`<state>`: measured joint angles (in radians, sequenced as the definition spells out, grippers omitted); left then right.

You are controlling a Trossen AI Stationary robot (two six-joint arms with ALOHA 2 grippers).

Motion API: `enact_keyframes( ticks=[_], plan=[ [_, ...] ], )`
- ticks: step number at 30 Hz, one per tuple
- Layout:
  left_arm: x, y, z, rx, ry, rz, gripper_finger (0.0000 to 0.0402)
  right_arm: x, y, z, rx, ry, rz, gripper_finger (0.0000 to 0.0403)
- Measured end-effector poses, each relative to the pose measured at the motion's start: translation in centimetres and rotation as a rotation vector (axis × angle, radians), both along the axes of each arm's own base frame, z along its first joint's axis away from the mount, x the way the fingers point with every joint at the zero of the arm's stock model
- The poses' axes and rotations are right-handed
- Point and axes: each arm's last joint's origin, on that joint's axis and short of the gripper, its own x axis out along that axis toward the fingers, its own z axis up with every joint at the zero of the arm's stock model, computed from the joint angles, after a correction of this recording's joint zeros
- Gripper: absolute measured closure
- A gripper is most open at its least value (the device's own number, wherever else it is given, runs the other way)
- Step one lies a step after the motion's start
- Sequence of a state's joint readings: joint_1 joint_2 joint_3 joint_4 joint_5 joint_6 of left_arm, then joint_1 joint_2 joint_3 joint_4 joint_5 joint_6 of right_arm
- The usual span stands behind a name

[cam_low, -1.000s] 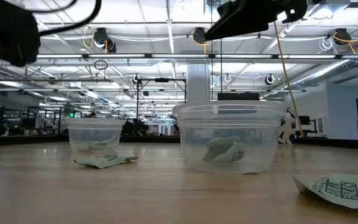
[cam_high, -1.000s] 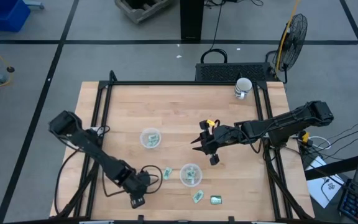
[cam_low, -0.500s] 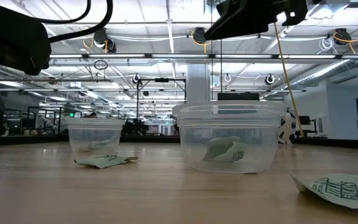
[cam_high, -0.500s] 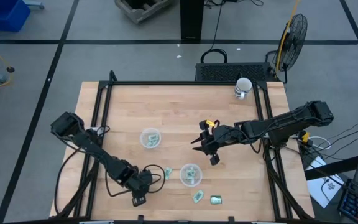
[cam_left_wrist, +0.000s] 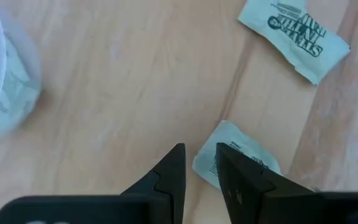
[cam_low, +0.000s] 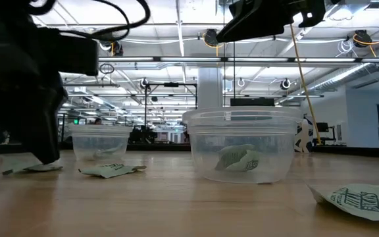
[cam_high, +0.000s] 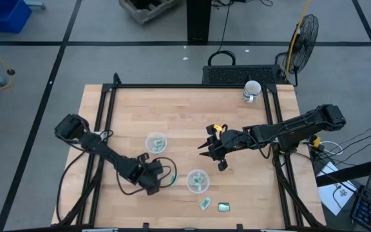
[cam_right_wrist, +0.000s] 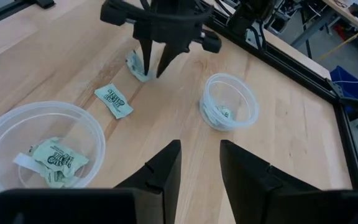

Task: Pick and place items into bin
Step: Put the white stevia packet into the top transparent bin

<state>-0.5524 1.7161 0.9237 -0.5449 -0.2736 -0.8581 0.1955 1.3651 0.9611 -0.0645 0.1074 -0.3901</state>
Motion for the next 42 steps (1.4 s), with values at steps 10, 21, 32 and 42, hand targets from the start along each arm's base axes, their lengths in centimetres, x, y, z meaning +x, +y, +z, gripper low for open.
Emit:
enact_keyframes(
  ticks=[10,21,32,42],
  plan=[
    [0.1,0.1,0.3,-0.08,0.031,-0.032,0.0309,0.0,0.0,0.0,0.001,0.0,0.0,0.0298],
    [0.1,-0.2,0.3,-0.104,0.036,-0.048,0.0309,0.0,0.0,0.0,0.007,0.0,-0.004,0.0298],
    [0.6,-0.8,1.3,-0.113,0.0,-0.108,0.0309,0.0,0.0,0.0,0.003,0.0,-0.002,0.0298],
    [0.5,-0.9,1.3,-0.069,0.005,-0.205,0.0309,0.0,0.0,0.0,0.008,0.0,-0.004,0.0298]
  ],
)
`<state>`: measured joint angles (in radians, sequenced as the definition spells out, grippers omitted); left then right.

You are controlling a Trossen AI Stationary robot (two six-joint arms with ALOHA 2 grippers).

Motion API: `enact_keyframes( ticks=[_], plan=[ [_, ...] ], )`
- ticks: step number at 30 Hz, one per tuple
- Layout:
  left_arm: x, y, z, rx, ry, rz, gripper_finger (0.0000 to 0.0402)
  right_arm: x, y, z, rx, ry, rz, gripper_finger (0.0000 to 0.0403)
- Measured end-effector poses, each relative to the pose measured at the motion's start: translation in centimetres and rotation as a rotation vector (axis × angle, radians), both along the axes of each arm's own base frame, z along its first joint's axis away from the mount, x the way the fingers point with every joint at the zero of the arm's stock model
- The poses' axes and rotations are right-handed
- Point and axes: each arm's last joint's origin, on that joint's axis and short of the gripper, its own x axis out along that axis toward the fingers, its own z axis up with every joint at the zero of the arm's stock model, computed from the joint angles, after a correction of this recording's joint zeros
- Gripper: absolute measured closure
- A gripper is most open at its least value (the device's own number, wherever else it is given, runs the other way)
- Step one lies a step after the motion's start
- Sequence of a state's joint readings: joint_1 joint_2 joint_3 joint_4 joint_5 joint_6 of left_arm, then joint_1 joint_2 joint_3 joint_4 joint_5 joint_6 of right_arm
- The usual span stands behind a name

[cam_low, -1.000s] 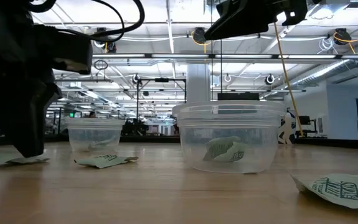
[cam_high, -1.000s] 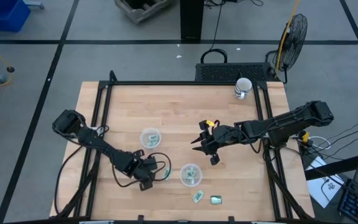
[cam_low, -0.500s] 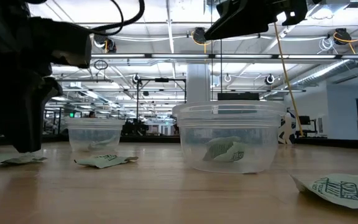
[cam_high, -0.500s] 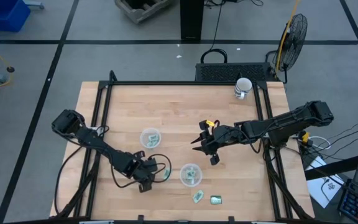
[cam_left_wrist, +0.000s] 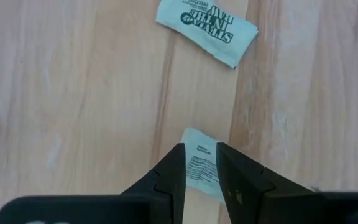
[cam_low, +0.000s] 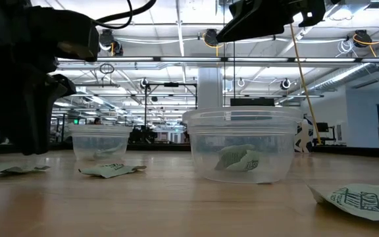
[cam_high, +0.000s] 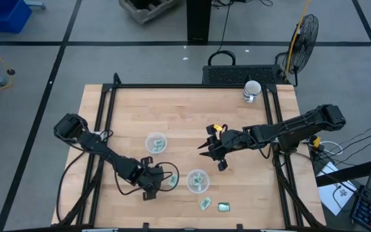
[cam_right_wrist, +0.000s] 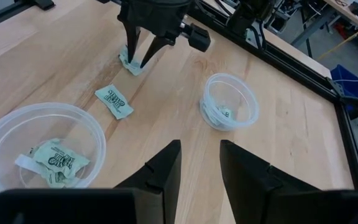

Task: Pick and place items into bin
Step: Put the white stevia packet into the top transparent bin

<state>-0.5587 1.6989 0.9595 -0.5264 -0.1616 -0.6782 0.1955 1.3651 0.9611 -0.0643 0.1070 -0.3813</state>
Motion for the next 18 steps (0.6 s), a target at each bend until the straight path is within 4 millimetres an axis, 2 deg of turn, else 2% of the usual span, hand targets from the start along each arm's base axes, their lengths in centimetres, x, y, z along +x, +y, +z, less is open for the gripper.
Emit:
enact_keyframes(
  ticks=[18],
  plan=[
    [-1.3,0.6,-2.3,-0.021,-0.006,0.001,0.0309,0.0,0.0,0.0,-0.001,0.0,0.0,0.0298]
  ],
)
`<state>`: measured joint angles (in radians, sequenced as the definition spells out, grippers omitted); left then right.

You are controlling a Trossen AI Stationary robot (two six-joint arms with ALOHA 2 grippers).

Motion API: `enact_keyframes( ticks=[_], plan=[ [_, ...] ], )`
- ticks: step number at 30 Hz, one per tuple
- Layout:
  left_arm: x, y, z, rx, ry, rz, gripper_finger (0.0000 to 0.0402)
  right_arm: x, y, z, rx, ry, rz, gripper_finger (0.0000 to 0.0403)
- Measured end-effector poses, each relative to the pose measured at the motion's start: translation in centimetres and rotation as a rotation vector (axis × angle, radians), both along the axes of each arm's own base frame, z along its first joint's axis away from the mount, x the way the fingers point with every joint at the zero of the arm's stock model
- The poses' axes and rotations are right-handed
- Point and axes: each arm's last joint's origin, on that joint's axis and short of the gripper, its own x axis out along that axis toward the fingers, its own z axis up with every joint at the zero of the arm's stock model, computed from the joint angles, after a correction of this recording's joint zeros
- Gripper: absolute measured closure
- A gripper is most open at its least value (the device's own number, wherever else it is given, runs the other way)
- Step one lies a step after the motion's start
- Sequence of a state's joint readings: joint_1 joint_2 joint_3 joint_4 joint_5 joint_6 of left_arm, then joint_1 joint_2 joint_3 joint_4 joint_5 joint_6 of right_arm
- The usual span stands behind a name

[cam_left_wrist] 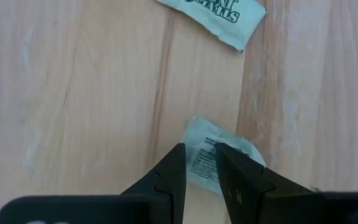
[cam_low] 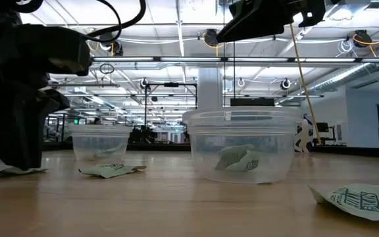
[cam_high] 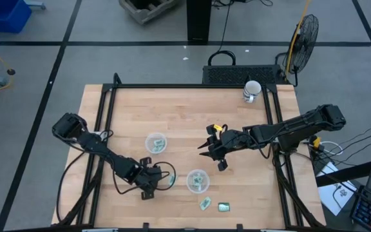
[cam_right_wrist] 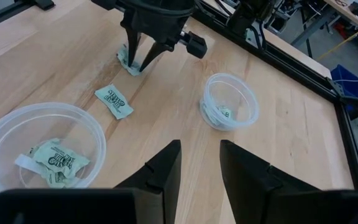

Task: Pick and place items into bin
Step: Put the white stevia packet into the top transparent bin

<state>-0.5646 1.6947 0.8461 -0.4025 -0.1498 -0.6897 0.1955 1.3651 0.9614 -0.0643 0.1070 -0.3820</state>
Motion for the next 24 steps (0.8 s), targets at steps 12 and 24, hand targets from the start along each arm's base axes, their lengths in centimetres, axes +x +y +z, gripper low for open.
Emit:
enact_keyframes(
  ticks=[12,24],
  plan=[
    [0.14,0.09,-0.11,0.047,-0.033,-0.026,0.031,0.0,0.0,0.0,0.0,0.0,0.0,0.0297],
    [0.32,0.42,-0.16,0.033,-0.019,-0.033,0.0371,0.0,0.0,0.0,-0.001,0.0,0.0,0.0298]
  ],
)
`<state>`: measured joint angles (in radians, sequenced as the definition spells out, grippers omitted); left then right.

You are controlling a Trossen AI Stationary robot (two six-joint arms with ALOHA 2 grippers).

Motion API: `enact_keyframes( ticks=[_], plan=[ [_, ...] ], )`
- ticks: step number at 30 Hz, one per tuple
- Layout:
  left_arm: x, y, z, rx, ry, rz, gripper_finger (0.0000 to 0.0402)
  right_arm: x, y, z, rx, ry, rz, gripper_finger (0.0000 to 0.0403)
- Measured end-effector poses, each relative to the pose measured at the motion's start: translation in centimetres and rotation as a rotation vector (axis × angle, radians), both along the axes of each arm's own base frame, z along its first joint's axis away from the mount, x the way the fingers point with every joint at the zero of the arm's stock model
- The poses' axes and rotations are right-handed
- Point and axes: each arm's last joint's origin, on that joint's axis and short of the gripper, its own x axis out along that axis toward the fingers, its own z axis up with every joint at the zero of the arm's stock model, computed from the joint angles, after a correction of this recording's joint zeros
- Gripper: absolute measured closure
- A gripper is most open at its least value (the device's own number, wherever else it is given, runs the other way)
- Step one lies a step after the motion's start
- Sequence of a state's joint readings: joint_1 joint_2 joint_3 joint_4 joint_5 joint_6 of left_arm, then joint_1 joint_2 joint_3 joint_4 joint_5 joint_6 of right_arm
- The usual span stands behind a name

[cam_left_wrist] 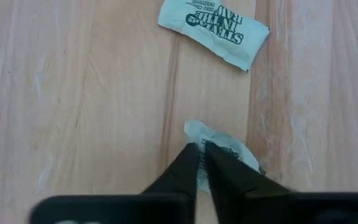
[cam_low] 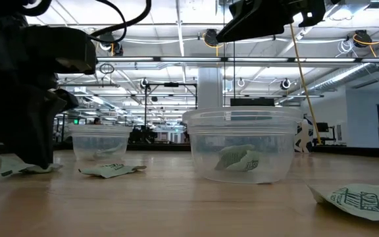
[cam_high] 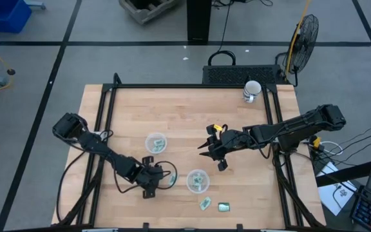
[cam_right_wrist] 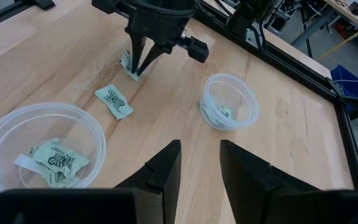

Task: Pick and place items into bin
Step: Put the white stevia packet into the top transparent bin

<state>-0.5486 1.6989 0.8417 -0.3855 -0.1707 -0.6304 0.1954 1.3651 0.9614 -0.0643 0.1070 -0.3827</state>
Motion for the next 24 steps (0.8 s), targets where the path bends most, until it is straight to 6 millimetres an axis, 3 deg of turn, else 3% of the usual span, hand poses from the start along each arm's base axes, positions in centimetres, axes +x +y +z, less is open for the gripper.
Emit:
enact_keyframes(
  ticks=[2,7,11,17,22,24],
  plan=[
    [0.1,0.2,0.0,-0.009,0.005,0.007,0.039,0.0,0.0,0.0,0.0,0.0,0.0,0.0298],
    [0.4,0.7,0.0,-0.004,0.002,0.02,0.0379,0.0,0.0,0.0,0.0,0.0,0.0,0.0298],
    [0.5,1.1,1.0,0.042,-0.019,-0.018,0.0392,0.0,0.0,0.0,-0.006,0.0,0.004,0.0298],
    [0.2,3.4,5.8,0.2,-0.107,0.013,0.0384,0.0,0.0,0.0,-0.019,-0.001,0.012,0.0298],
    [-1.3,7.2,10.0,0.315,-0.148,0.077,0.0395,0.0,0.0,0.0,-0.02,-0.001,0.012,0.0298],
    [-1.8,9.1,10.7,0.335,-0.124,0.124,0.0395,0.0,0.0,0.0,-0.02,-0.002,0.013,0.0298]
  ],
)
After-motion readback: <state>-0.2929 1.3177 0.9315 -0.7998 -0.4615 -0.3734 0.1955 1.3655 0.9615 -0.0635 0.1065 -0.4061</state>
